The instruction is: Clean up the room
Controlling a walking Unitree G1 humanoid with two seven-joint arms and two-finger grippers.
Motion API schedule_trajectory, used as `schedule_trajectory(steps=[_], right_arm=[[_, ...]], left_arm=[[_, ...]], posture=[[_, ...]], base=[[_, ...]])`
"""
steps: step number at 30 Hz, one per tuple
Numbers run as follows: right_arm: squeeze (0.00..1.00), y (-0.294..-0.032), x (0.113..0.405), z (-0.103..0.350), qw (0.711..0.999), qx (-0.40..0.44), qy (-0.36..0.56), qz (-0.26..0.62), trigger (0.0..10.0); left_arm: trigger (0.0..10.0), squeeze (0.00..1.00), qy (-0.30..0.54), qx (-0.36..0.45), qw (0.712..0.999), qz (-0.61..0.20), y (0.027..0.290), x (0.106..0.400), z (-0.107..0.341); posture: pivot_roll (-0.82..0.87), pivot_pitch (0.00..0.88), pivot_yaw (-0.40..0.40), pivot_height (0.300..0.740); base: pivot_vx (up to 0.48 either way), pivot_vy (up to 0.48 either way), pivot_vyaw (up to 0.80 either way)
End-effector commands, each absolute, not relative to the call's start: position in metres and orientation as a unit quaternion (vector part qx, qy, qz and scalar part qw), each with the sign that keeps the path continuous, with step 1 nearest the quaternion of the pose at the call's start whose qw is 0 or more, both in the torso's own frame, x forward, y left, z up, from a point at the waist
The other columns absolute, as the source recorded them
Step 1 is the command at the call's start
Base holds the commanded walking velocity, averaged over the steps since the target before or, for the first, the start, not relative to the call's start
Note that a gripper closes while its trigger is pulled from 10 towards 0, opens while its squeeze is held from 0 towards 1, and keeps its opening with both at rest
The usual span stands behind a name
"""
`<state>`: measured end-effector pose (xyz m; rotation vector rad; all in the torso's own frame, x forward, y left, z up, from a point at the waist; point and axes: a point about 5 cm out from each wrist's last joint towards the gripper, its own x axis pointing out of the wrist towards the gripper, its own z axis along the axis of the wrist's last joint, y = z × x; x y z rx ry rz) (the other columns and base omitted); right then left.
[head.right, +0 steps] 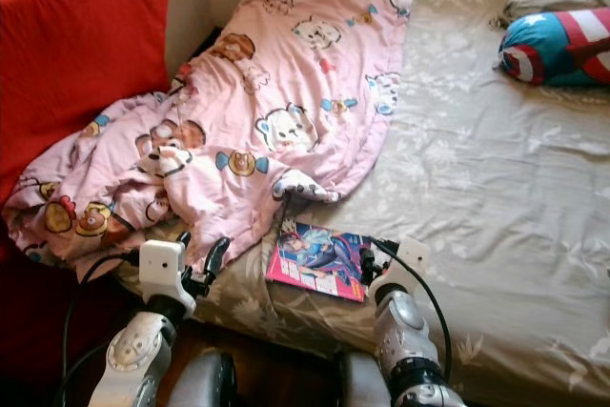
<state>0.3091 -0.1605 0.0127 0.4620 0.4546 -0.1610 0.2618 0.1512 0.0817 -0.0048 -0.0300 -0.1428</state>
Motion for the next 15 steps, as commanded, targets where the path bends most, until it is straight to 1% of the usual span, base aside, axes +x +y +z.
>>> schedule_trajectory(steps=[1,2,8,9,11,12,13,14,15], right_arm=[[0.00,-0.161,0.307,0.007,0.937,0.237,0.239,-0.096,10.0],[0.00,-0.161,0.307,0.007,0.937,0.237,0.239,-0.096,10.0],[0.00,-0.170,0.306,0.005,0.930,0.247,0.244,-0.119,10.0],[0.00,-0.170,0.306,0.005,0.930,0.247,0.244,-0.119,10.0],[0.00,-0.177,0.305,0.005,0.929,0.245,0.245,-0.128,10.0],[0.33,-0.179,0.305,0.004,0.929,0.243,0.245,-0.130,10.0],[0.33,-0.180,0.305,0.004,0.930,0.242,0.245,-0.130,10.0],[0.74,-0.181,0.305,0.004,0.931,0.240,0.243,-0.130,10.0],[0.77,-0.181,0.305,0.005,0.931,0.241,0.241,-0.130,10.0]], left_arm=[[10.0,0.00,-0.015,-0.009,0.998,-0.057,0.157,0.261,0.083],[10.0,0.00,-0.015,-0.009,0.998,-0.057,0.157,0.261,0.083],[10.0,0.00,-0.017,-0.008,0.998,-0.067,0.155,0.258,0.089],[10.0,0.00,-0.017,-0.008,0.998,-0.067,0.155,0.258,0.089],[10.0,0.00,-0.013,-0.007,0.998,-0.067,0.156,0.255,0.089],[10.0,0.00,-0.010,-0.006,0.998,-0.066,0.157,0.254,0.089],[10.0,0.00,-0.008,-0.006,0.998,-0.065,0.157,0.253,0.088],[10.0,0.00,-0.006,-0.005,0.998,-0.064,0.158,0.250,0.088],[10.0,0.00,-0.003,-0.004,0.998,-0.064,0.159,0.248,0.087]], posture=[[0.04,0.242,0.002,0.642],[0.04,0.242,0.002,0.642],[0.06,0.316,0.017,0.642],[0.06,0.316,0.017,0.642],[0.06,0.338,0.019,0.642],[0.07,0.349,0.020,0.642],[0.07,0.349,0.020,0.642],[0.07,0.361,0.024,0.642],[0.07,0.368,0.026,0.642]], base=[[0.000,0.000,0.00],[0.000,0.000,0.00],[0.000,0.000,0.00],[0.000,0.000,0.00],[0.000,0.000,0.00],[0.000,0.000,0.00],[0.000,0.000,0.00],[0.000,0.000,0.00],[0.000,0.000,0.00]])
